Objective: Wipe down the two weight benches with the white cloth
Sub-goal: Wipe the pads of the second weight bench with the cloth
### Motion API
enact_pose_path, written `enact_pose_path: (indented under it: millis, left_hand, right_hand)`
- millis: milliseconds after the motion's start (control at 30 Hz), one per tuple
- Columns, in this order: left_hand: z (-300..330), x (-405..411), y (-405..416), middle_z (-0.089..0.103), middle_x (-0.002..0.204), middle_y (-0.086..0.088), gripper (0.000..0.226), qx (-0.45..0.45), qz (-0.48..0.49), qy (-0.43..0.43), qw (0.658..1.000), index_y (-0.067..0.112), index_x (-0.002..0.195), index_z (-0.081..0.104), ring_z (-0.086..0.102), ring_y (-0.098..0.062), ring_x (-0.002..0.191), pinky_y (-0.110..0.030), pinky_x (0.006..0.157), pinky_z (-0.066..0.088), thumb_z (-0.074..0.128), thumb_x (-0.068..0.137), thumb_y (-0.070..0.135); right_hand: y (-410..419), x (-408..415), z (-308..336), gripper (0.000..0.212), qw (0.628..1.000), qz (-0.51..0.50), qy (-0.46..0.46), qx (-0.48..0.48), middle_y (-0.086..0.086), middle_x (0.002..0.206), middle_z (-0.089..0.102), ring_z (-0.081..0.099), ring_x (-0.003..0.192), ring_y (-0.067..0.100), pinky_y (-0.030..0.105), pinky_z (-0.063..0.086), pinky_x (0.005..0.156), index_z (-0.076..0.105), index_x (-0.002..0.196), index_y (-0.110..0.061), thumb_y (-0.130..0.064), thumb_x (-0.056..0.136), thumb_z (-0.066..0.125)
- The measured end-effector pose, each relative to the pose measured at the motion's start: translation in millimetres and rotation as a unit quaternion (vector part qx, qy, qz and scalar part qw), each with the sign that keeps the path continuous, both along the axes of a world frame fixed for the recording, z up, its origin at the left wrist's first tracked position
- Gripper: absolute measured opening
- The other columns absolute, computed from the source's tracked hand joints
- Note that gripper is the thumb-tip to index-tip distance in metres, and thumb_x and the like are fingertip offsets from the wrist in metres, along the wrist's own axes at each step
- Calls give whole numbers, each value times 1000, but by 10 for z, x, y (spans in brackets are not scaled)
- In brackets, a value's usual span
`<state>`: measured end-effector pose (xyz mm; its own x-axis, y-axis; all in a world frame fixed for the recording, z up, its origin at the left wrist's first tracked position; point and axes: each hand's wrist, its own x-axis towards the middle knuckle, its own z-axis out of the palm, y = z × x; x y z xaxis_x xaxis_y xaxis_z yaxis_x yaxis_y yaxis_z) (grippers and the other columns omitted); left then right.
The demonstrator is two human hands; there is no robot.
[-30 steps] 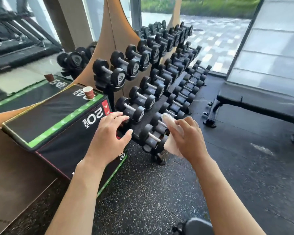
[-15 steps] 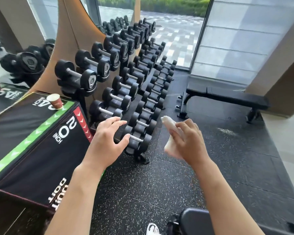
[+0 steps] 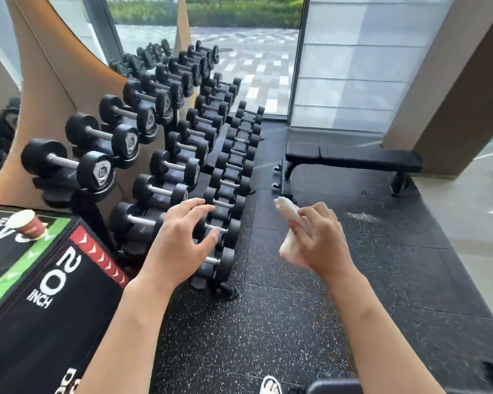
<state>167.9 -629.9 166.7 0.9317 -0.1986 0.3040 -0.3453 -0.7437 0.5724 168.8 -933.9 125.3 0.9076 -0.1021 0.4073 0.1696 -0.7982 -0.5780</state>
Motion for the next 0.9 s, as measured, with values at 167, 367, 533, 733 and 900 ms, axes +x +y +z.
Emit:
enact_pose_path:
  millis: [167, 367, 533, 733, 900]
  left_hand:
    - [39, 662, -375, 51, 152, 10, 49, 25, -10, -2, 1000, 24, 143, 63, 35, -8, 148, -28, 119, 30, 68, 96, 38]
    - [-5, 1274, -699, 53, 150, 9, 48, 47, 7, 2, 999, 24, 143, 63, 36, -9, 146, -26, 119, 28, 70, 97, 34]
    - [-36, 1797, -1159, 53, 150, 8, 47, 52, -24, 5, 998, 23, 142, 64, 37, -9, 145, -25, 120, 26, 73, 96, 30]
    - [-131, 2472, -1717, 53, 147, 12, 46, 46, -78, 13, 996, 23, 140, 65, 34, 2, 137, -1, 113, 13, 74, 96, 29]
    - [-259, 3107, -2219, 53, 149, 10, 47, 37, -127, 23, 991, 24, 140, 65, 40, -12, 143, -28, 120, 26, 72, 95, 34]
  right_hand:
    - [-439, 639, -80, 13, 1000, -23, -5, 16, -8, 96, 53, 51, 89, 19, 40, 45, 82, 68, 101, -20, -33, 99, 67]
    - [-752, 1278, -223, 14, 999, -12, 12, 33, -3, 97, 56, 54, 92, 24, 48, 49, 85, 68, 104, -16, -29, 99, 68]
    - [-1135, 1570, -254, 14, 998, -34, -1, 49, -7, 95, 53, 52, 89, 21, 45, 49, 82, 69, 106, -18, -30, 99, 67]
    - [-1636, 1813, -346, 15, 995, -88, 15, 54, -2, 98, 57, 55, 90, 23, 49, 52, 82, 69, 107, -16, -30, 100, 66]
    - [-2052, 2062, -358, 16, 989, -136, 22, 62, -2, 98, 57, 56, 92, 23, 49, 52, 86, 69, 106, -16, -31, 101, 65]
